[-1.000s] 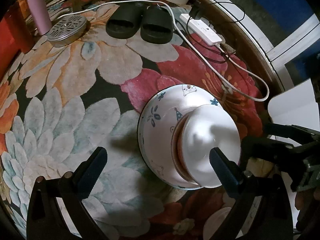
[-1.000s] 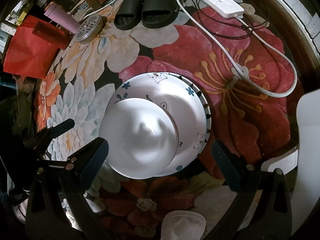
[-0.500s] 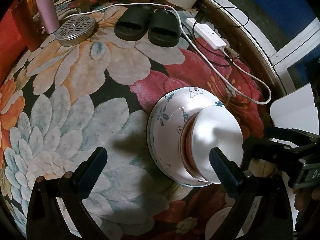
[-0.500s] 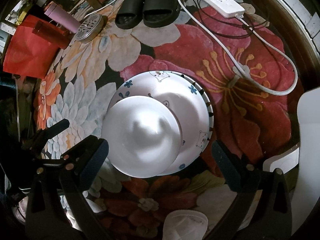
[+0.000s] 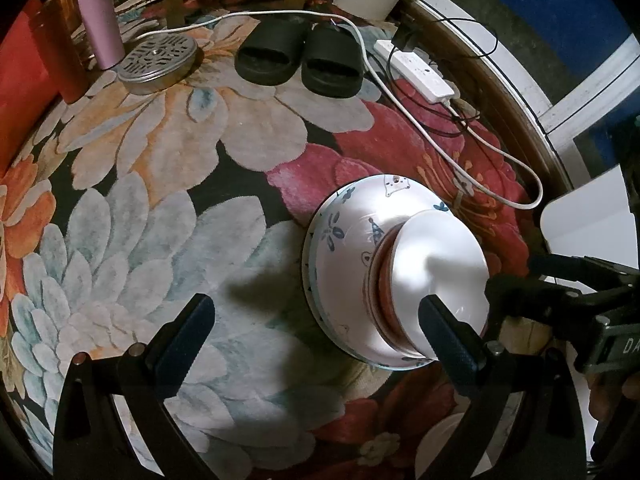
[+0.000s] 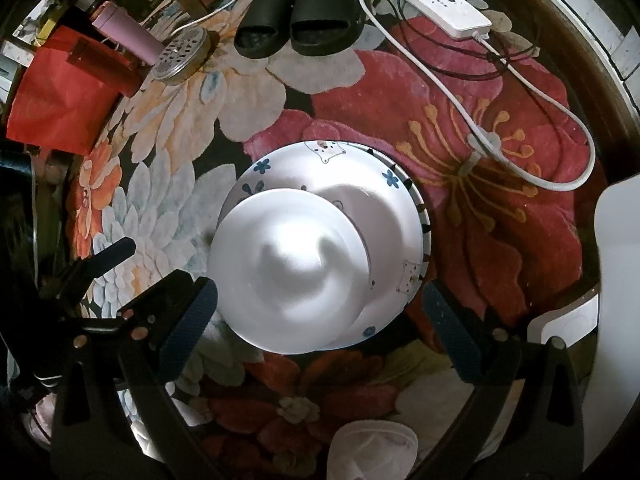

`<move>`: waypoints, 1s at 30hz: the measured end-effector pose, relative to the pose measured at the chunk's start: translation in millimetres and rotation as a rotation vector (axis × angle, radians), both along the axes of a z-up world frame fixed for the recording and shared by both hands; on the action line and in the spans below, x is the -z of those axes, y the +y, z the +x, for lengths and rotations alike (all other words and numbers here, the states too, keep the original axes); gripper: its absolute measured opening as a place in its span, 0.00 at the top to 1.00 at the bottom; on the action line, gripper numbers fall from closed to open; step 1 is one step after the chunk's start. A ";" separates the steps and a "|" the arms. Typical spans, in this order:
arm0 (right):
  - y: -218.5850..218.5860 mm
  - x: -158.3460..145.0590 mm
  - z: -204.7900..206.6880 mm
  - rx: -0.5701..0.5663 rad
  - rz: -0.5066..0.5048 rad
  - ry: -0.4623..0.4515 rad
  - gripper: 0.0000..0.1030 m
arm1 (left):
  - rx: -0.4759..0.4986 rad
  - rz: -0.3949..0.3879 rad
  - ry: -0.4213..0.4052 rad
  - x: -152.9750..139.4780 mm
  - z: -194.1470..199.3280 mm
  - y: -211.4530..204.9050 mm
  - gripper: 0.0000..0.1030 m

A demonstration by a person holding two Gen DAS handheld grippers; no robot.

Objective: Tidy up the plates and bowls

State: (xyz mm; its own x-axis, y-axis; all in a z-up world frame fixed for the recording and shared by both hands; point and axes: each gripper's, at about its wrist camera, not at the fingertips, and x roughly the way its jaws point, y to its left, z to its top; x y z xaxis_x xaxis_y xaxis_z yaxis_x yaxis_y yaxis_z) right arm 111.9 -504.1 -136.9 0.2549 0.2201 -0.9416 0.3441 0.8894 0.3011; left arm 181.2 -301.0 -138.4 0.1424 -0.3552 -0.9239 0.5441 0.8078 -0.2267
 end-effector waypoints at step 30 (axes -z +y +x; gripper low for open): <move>21.9 -13.4 3.2 -0.052 -0.045 -0.079 0.01 | -0.045 -0.025 -0.066 -9.9 -6.7 31.3 0.01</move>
